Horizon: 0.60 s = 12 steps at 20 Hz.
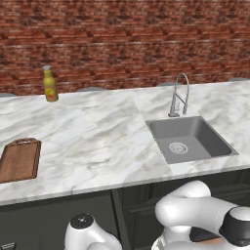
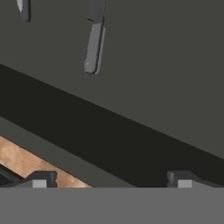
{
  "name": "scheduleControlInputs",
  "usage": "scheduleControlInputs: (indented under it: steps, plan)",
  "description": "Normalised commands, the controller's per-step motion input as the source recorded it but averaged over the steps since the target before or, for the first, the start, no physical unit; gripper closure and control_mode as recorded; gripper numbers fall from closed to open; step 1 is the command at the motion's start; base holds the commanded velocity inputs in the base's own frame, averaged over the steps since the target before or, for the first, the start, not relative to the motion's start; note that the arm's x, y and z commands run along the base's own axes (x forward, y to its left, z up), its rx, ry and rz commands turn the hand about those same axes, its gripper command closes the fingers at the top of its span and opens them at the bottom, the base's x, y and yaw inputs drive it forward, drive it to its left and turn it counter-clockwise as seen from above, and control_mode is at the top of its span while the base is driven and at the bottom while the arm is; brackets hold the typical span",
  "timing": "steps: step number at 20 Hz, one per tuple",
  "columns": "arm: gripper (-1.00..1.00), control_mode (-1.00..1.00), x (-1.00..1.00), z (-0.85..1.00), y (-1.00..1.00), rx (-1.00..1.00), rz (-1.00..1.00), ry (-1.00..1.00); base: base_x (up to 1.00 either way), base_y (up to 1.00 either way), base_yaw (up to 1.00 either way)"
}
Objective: Open the drawer on the left and place the cutting tools on the cutting board.
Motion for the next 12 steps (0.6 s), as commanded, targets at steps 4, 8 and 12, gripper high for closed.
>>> scheduleControlInputs:
  steps: [4, 8, 12]
  plan:
    - [-1.0, -1.0, -0.77, 0.0, 0.0, 0.1, -0.01, 0.1, 0.0, 0.0, 0.0]
    - [-1.0, -1.0, -0.33, 0.23, -0.02, 0.06, -0.05, 0.02, 0.0, 0.0, 0.0]
    - [-1.0, -1.0, 0.34, 0.59, -0.09, -0.01, -0.14, -0.06, 0.0, 0.0, 0.0]
